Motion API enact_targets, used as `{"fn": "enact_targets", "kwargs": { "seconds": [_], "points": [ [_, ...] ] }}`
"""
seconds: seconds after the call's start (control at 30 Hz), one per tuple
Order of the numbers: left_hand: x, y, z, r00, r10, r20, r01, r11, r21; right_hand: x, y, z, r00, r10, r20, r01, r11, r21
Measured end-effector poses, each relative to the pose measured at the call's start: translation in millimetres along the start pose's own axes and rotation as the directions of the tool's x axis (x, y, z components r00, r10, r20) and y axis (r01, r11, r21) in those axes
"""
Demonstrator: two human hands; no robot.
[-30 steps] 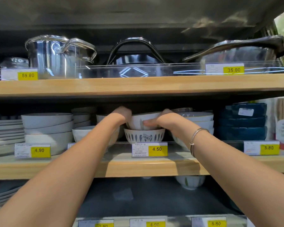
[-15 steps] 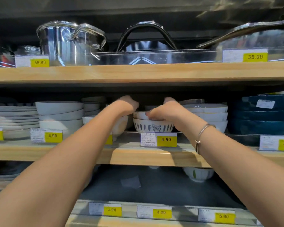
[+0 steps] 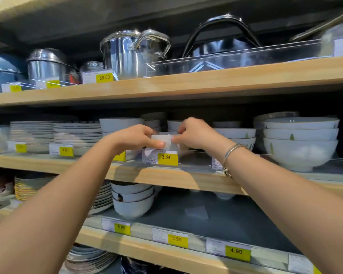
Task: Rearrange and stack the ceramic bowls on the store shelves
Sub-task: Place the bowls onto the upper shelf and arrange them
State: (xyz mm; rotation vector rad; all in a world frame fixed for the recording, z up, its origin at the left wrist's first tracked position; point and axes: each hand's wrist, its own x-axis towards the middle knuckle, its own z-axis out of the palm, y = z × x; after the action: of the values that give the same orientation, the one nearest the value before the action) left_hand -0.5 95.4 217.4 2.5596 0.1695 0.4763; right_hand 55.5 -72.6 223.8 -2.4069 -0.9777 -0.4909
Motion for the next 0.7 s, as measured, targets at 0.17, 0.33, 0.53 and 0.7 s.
{"fn": "enact_targets", "kwargs": {
  "seconds": [0.17,0.33,0.53,0.7],
  "points": [
    [-3.8,-1.6,11.5,0.982,0.065,-0.176,-0.068,0.998,-0.009,-3.7,2.3,7.6,0.995,0.061,0.080,-0.066,0.996,0.054],
    [-9.5,-4.8,15.3,0.943,0.113,-0.312,-0.154,0.982,-0.110,1.6,10.6,8.7,0.992,0.074,-0.101,-0.039,0.948,0.316],
    [-12.5,5.8,11.7,0.879,0.156,-0.450,-0.270,0.942,-0.201,6.0,11.5,-3.1,0.979,0.075,-0.189,0.013,0.904,0.427],
    [-8.2,14.4,17.2,0.860,0.156,-0.487,-0.293,0.930,-0.220,-4.9,23.8,-25.5,0.994,0.084,-0.070,-0.090,0.991,-0.102]
  ]
}}
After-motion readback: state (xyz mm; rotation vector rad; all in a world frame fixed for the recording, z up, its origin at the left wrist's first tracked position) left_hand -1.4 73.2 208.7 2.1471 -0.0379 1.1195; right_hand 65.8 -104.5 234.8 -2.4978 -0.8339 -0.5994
